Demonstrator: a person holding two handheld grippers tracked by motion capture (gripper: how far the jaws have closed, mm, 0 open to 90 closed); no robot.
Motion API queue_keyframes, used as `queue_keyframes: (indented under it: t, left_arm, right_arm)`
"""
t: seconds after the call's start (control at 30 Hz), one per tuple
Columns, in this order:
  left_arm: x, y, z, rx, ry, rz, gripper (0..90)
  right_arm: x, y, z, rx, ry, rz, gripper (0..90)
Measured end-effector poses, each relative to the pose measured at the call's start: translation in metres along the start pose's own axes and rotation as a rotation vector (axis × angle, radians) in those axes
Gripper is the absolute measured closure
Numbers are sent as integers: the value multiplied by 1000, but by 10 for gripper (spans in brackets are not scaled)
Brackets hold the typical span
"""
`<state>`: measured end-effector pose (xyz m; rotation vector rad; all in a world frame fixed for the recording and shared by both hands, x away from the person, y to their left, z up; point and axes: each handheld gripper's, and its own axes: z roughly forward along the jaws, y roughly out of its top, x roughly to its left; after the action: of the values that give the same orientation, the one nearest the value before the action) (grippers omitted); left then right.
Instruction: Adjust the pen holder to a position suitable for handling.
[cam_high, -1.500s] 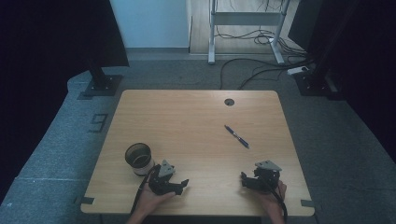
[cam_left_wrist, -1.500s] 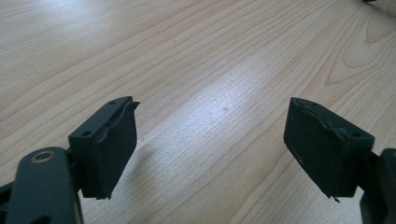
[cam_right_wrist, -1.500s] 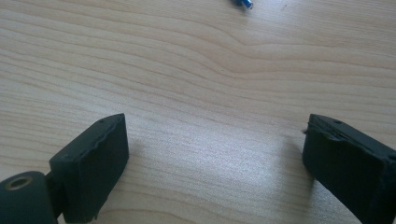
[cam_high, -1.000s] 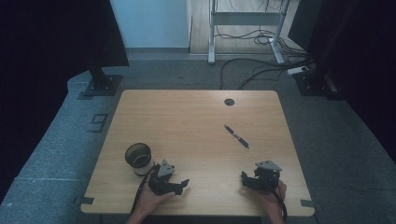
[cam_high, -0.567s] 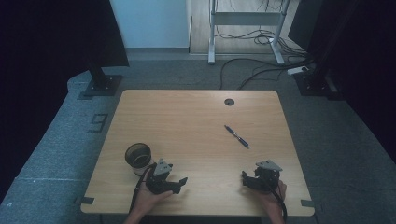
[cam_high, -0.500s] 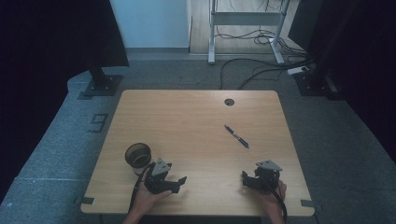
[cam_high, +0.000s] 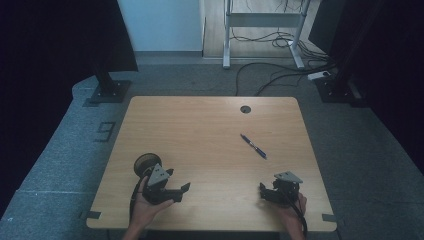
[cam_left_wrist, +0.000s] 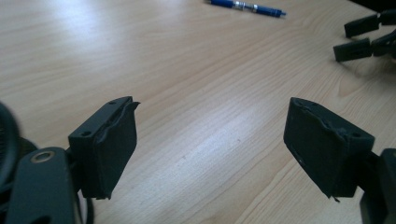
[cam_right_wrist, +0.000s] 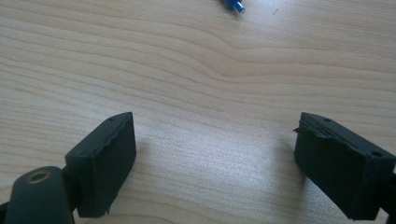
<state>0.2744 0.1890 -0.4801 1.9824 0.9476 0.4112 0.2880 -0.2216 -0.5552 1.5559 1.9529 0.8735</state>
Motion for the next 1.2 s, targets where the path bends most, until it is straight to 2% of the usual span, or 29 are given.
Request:
queue_keyframes:
  t: [0.3, 0.47, 1.0, 1.2]
  left_arm:
    - [13, 6, -22, -37, 26, -29, 159]
    - [26, 6, -32, -51, 54, -62, 152]
    - [49, 1, -43, -44, 92, -105, 140]
    - [62, -2, -51, -50, 126, -134, 124]
  right_arm:
    - [0, 0, 0, -1, -2, 0, 122]
    - [-1, 0, 0, 0, -4, 0, 122]
    - [-1, 0, 0, -1, -5, 0, 125]
    - [-1, 0, 0, -1, -6, 1, 126]
